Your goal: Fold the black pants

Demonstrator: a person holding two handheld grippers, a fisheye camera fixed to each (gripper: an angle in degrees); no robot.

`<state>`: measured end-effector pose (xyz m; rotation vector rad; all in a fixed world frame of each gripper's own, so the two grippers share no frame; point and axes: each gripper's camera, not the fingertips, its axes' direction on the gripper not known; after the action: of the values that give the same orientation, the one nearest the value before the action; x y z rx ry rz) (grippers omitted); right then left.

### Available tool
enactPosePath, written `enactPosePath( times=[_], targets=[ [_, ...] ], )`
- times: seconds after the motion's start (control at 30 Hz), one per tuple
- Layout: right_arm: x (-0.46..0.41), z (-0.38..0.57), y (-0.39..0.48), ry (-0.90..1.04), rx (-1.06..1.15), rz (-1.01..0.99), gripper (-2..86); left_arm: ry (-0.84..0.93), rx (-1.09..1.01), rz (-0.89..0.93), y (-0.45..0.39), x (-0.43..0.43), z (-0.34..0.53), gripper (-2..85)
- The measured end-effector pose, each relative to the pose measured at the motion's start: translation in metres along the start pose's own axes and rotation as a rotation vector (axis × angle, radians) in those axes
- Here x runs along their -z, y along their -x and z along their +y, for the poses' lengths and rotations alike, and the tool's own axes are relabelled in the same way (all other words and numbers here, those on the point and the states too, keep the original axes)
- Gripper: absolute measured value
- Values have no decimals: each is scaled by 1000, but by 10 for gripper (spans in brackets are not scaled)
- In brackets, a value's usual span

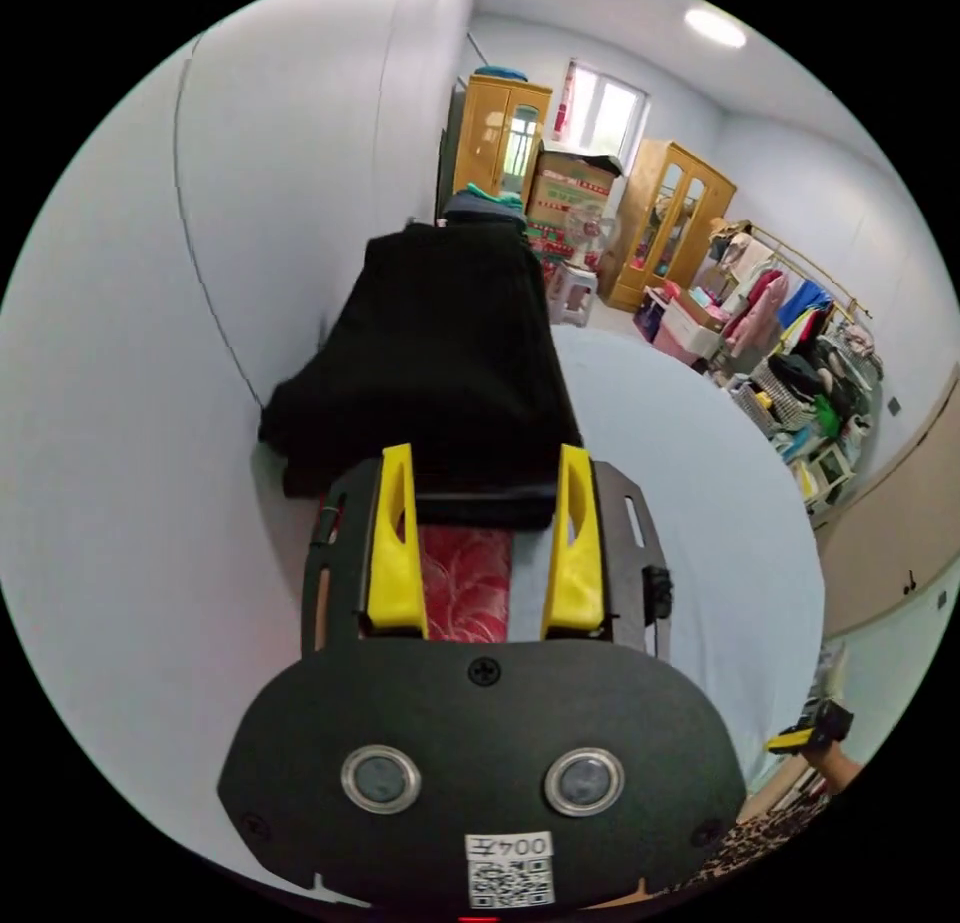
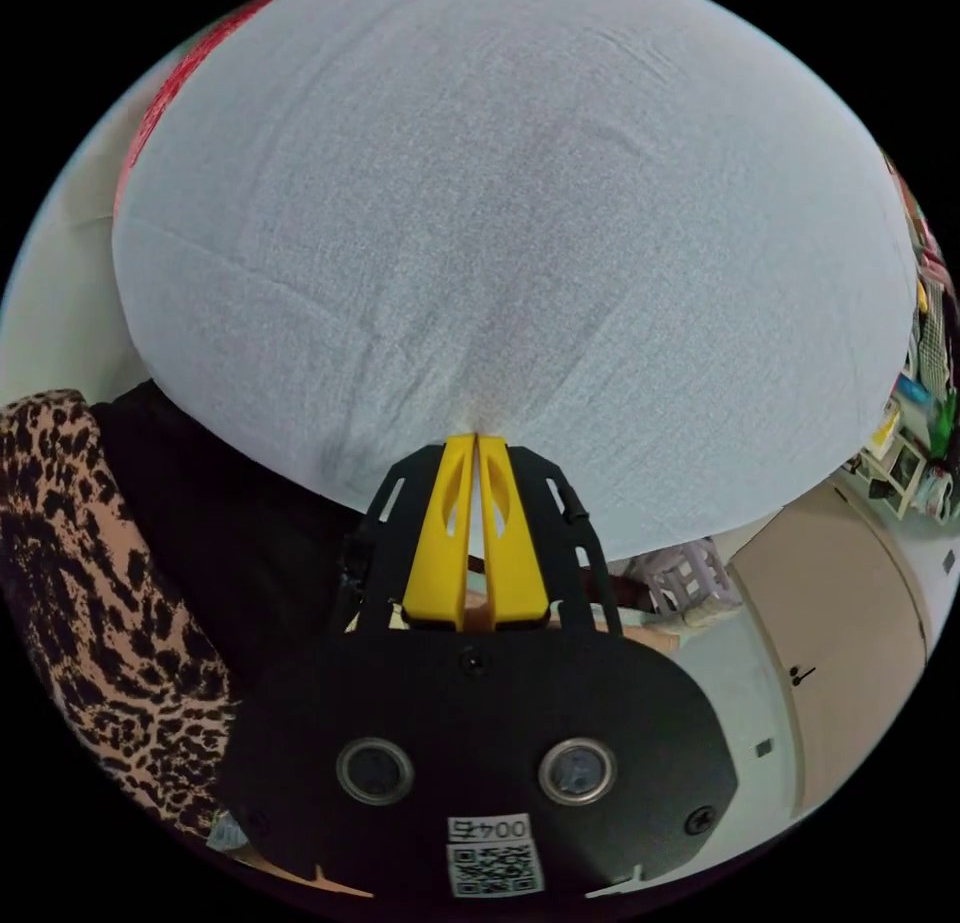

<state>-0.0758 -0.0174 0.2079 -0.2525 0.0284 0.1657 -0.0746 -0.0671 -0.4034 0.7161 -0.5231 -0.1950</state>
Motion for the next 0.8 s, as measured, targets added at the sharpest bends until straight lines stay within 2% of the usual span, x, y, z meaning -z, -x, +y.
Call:
enactPosePath(
  times=[0.13,0.23,0.3,0.37,0.6,0.73,0.8],
  targets=[
    [2,11,-6,11,-59,-42,-8,81,31,-34,9,-9,-40,220],
    [1,18,-6,16,-78,-43,-8,122,11,-107,7,-9,-53,186],
    [-1,24,-6,8,-91,-43,-7,158,0,-89,6,6,-67,79],
    [-4,34,-8,-15,-120,-57,-7,89,11,-121,11,31,-74,25],
    [-20,60,-21,-65,-176,-136,-8,-92,-54,122,20,125,-83,3],
    [-34,72,-30,-75,-164,-186,-8,-154,-67,193,11,163,-75,1],
    [-42,77,-35,-78,-170,-215,-8,-308,-135,415,-3,202,-65,1]
  ],
)
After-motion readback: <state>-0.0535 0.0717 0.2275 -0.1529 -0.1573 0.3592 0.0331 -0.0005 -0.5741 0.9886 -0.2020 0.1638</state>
